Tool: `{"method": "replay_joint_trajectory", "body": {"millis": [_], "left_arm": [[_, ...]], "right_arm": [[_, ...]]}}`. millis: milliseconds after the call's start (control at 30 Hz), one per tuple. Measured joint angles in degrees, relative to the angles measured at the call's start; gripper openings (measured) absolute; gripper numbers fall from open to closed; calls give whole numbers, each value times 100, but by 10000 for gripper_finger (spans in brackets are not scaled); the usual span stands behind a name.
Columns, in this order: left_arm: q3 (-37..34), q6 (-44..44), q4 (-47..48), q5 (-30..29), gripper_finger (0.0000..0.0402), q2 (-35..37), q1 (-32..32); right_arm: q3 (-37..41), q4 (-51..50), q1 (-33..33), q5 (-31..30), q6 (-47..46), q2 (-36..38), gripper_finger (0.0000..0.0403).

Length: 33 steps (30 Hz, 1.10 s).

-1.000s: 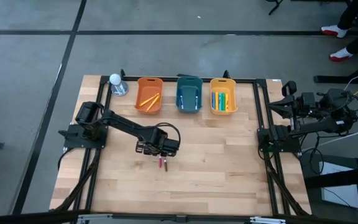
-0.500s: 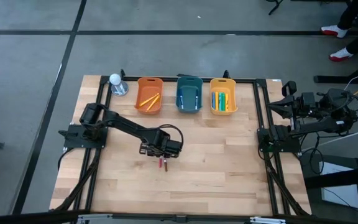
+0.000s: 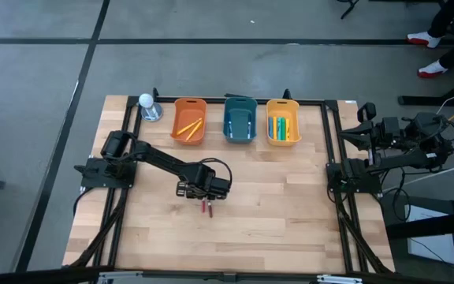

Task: Pick & Place Markers
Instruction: Put the pink marker pen into the blue bin

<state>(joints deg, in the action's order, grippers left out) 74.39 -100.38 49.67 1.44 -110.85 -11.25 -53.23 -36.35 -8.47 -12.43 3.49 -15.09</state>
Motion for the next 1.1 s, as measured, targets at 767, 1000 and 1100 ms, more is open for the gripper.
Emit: {"method": "replay_joint_trajectory", "body": {"millis": [767, 1000, 1100], "left_arm": [[-3, -348, -84, 183, 189, -208, 0], [15, -291, -175, 274, 189, -291, 2], [13, -289, -177, 285, 189, -295, 2]], "right_arm": [[0, 1, 0, -2, -1, 0, 21], [2, 1, 1, -1, 0, -2, 21], [2, 1, 2, 0, 0, -2, 21]]}}
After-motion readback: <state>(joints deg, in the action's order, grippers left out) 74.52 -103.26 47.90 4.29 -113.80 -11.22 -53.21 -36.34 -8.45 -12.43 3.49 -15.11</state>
